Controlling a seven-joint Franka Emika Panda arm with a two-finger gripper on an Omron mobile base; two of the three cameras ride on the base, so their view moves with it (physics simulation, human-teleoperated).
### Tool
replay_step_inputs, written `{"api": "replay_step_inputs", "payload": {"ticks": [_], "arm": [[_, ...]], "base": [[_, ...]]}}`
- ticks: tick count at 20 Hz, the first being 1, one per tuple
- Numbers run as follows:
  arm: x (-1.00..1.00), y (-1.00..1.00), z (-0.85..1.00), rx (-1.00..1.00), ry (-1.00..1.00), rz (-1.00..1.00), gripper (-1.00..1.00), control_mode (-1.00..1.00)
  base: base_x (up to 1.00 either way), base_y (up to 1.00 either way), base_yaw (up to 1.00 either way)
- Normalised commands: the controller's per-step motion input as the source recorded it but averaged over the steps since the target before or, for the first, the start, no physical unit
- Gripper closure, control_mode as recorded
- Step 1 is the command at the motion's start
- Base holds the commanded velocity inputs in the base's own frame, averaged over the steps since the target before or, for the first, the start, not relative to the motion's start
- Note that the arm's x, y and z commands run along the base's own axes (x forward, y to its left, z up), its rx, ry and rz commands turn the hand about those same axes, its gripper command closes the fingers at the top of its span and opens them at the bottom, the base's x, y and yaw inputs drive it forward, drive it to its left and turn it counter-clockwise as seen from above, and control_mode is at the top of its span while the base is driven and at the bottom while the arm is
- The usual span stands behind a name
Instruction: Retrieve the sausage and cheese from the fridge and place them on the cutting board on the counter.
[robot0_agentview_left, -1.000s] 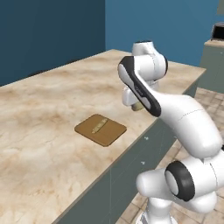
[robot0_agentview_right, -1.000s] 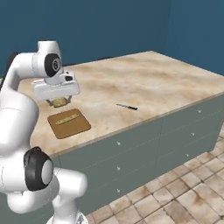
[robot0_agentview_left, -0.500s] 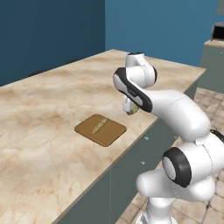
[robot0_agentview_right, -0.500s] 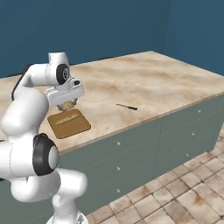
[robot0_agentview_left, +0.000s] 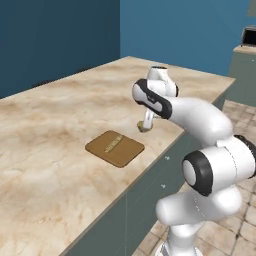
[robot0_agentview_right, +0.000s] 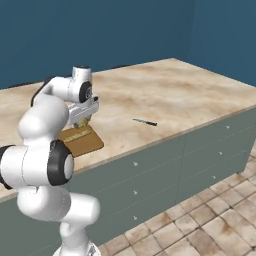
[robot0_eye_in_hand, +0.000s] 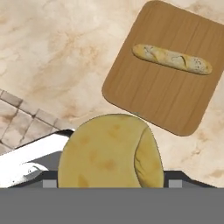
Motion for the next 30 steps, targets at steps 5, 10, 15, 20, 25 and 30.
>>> {"api": "replay_step_inputs", "payload": {"ticks": [5, 10, 15, 20, 25, 30], "arm": [[0.55, 0.23, -0.51, 0.00, 0.00, 0.06, 1.00, -1.00], [0.38, 0.21, -0.37, 0.00, 0.00, 0.00, 1.00, -1.00], [0.37, 0.21, -0.41, 0.00, 0.00, 0.00, 1.00, -1.00], [0.37, 0.05, -0.30, 0.00, 0.04, 0.00, 1.00, -1.00], [0.21, 0.00, -0.23, 0.00, 0.07, 0.00, 1.00, -1.00], [0.21, 0.00, -0.34, 0.00, 0.02, 0.00, 1.00, -1.00]], "base": [[0.00, 0.00, 0.00], [0.00, 0.00, 0.00], [0.00, 0.00, 0.00], [0.00, 0.00, 0.00], [0.00, 0.00, 0.00], [0.00, 0.00, 0.00]]}}
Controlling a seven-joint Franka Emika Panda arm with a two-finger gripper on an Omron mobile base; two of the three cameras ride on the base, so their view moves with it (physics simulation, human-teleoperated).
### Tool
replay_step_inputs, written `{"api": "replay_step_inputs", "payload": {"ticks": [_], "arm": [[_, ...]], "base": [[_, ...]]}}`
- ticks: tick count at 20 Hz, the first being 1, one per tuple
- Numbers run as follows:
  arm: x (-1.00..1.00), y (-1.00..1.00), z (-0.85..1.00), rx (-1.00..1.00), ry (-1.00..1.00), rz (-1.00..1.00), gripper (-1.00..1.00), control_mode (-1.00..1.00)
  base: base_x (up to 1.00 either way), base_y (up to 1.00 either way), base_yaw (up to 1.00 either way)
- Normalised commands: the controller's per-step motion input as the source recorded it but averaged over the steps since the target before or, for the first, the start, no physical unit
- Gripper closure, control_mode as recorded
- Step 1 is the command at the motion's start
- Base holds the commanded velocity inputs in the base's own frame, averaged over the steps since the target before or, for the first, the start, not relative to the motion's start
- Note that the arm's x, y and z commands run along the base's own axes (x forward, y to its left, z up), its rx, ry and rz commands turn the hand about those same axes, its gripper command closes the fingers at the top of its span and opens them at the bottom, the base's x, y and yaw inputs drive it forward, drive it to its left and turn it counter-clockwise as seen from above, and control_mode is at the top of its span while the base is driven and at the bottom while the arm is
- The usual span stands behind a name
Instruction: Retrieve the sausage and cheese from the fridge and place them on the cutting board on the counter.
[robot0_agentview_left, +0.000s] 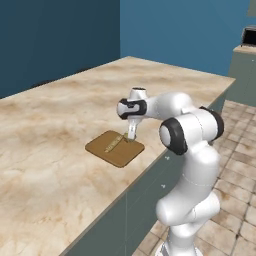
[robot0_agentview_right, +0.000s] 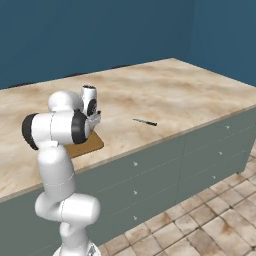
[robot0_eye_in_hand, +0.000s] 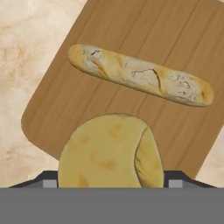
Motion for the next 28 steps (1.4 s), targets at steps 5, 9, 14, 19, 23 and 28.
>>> {"api": "replay_step_inputs", "payload": {"ticks": [5, 9, 14, 19, 23, 28], "arm": [[0.26, 0.00, -0.34, 0.00, 0.01, 0.00, 1.00, -1.00], [0.19, 0.00, -0.26, 0.00, 0.02, 0.00, 1.00, -1.00], [0.07, 0.00, -0.16, 0.00, 0.02, 0.00, -1.00, -1.00], [0.00, 0.00, 0.00, 0.00, 0.01, 0.00, -1.00, -1.00], [-0.02, 0.00, 0.18, 0.00, 0.01, 0.00, -1.00, -1.00], [-0.24, 0.00, 0.65, 0.00, 0.02, -0.01, -1.00, -1.00]], "base": [[0.00, 0.00, 0.00], [0.00, 0.00, 0.00], [0.00, 0.00, 0.00], [0.00, 0.00, 0.00], [0.00, 0.00, 0.00], [0.00, 0.00, 0.00]]}}
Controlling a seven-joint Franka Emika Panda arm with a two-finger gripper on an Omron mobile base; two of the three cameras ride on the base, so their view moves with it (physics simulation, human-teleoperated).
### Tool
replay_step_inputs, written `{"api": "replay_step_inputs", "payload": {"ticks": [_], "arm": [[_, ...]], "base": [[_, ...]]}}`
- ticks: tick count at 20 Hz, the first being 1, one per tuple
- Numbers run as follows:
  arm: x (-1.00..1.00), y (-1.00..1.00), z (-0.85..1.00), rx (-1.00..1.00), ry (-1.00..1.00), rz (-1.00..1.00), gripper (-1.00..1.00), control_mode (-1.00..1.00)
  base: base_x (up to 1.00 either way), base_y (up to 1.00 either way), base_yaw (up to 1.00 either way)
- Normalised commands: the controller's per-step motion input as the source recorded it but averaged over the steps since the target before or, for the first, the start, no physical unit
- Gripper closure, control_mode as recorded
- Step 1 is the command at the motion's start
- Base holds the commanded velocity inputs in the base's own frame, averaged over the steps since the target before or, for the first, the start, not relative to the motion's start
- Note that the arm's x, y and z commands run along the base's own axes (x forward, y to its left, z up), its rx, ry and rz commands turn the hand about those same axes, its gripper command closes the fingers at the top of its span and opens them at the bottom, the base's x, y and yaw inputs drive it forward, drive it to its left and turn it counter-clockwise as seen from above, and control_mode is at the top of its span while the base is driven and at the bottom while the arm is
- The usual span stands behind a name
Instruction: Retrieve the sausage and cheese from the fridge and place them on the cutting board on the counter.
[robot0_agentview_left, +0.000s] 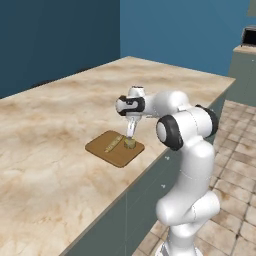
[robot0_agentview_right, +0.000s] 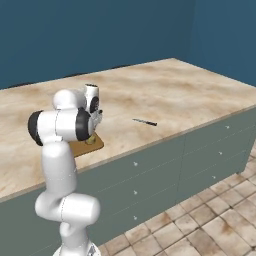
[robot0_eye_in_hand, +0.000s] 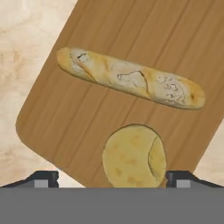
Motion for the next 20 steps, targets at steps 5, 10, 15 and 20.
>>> {"api": "replay_step_inputs", "payload": {"ticks": [5, 10, 15, 20], "arm": [[-0.06, -0.16, 0.87, 0.00, 0.10, -0.33, -1.00, -1.00], [-0.10, -0.35, 0.40, 0.00, 0.21, -0.80, -1.00, -1.00], [-0.04, -0.20, 0.24, -0.06, 0.19, -0.71, -1.00, -1.00], [-0.21, 0.06, 0.01, -0.22, -0.05, -0.12, -1.00, -1.00]], "base": [[0.00, 0.00, 0.00], [0.00, 0.00, 0.00], [0.00, 0.00, 0.00], [0.00, 0.00, 0.00]]}}
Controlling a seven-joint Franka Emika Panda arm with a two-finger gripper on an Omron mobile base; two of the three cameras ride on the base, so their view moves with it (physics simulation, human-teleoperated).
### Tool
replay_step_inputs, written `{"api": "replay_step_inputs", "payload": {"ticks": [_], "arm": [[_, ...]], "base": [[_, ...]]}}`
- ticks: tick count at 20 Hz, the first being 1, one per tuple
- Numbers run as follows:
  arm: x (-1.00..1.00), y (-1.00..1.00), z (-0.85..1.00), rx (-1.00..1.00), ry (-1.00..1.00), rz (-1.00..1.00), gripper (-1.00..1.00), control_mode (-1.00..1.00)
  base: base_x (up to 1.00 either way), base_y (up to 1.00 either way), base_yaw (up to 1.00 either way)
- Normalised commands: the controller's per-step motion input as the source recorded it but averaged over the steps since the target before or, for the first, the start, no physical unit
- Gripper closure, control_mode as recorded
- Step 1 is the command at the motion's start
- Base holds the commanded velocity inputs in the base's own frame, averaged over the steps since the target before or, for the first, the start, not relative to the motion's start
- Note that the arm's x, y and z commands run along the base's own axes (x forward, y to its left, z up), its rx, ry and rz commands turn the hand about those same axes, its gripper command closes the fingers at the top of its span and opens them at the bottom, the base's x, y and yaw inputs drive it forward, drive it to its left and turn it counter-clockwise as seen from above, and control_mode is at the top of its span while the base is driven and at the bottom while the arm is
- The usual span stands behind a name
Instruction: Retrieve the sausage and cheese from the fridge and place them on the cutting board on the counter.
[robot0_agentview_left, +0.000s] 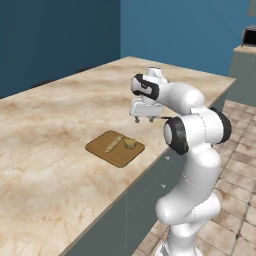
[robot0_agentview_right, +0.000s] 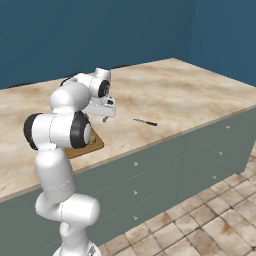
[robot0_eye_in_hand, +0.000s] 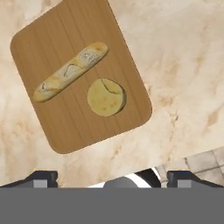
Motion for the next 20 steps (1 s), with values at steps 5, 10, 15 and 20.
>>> {"api": "replay_step_inputs", "payload": {"ticks": [5, 10, 15, 20], "arm": [[-0.83, -0.17, -0.04, -0.12, -0.04, -0.16, -1.00, -1.00], [-0.66, -0.31, 0.31, -0.03, -0.04, -0.25, -1.00, -1.00], [-0.65, -0.18, 0.67, -0.07, -0.28, -0.17, -1.00, -1.00], [-0.58, -0.18, 0.76, -0.10, -0.01, -0.33, -1.00, -1.00]], "base": [[0.00, 0.00, 0.00], [0.00, 0.00, 0.00], [0.00, 0.00, 0.00], [0.00, 0.00, 0.00]]}}
